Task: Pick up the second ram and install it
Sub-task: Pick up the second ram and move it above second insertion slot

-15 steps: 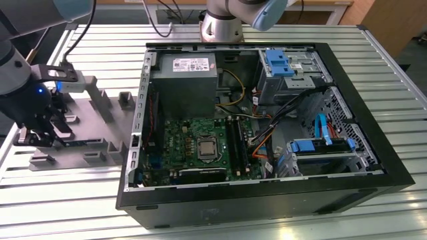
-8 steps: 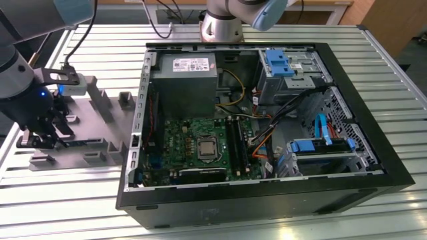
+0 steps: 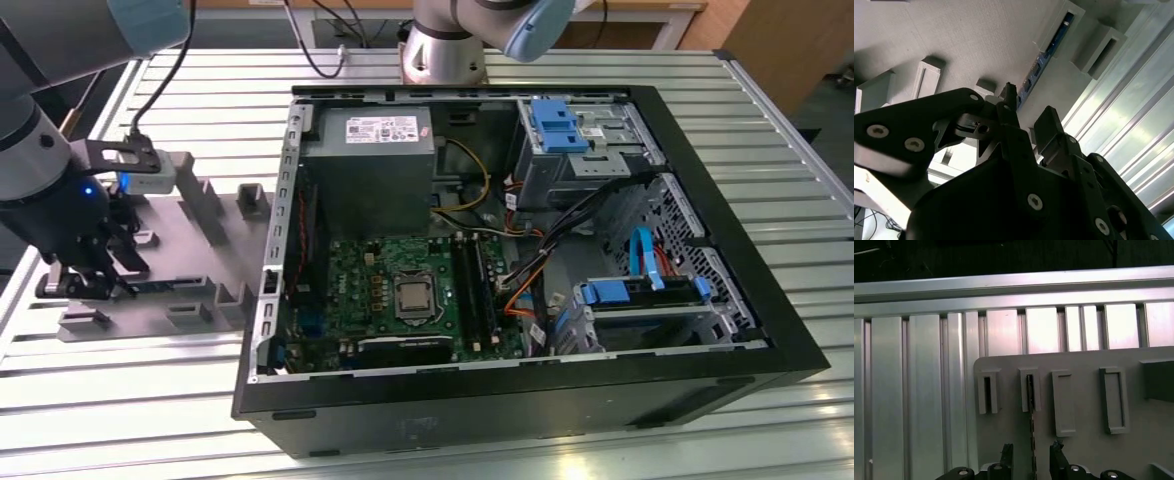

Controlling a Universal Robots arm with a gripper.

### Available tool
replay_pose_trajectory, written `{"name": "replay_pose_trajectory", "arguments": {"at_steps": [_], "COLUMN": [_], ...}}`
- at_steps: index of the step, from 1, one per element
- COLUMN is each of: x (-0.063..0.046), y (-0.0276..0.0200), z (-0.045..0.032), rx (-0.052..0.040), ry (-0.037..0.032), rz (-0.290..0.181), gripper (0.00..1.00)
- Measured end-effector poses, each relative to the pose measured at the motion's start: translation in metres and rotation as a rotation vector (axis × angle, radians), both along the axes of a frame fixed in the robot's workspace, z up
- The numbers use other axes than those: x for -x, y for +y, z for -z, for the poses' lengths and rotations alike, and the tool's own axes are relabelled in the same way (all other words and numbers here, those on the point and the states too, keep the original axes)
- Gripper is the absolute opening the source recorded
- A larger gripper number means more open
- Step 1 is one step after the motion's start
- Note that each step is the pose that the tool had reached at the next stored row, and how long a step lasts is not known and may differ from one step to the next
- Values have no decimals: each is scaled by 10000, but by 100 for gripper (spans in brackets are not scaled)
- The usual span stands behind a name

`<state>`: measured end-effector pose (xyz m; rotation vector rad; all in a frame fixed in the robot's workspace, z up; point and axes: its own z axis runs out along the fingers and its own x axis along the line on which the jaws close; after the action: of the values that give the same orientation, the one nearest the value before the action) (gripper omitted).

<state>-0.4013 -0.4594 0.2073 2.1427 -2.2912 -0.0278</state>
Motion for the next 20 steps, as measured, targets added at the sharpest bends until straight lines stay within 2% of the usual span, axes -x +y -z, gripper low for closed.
{"name": "replay_pose_trajectory", "arguments": {"at_steps": [4, 5, 10, 14, 20], "x": [0, 0, 0, 5, 15], "y": [0, 0, 0, 23, 24], "z": [2, 2, 4, 40, 89], "rx": [-1, -1, -1, -2, -2], "ry": [-1, -1, -1, -1, 0], "rz": [0, 0, 0, -5, -5], "gripper": [40, 34, 34, 34, 34]}}
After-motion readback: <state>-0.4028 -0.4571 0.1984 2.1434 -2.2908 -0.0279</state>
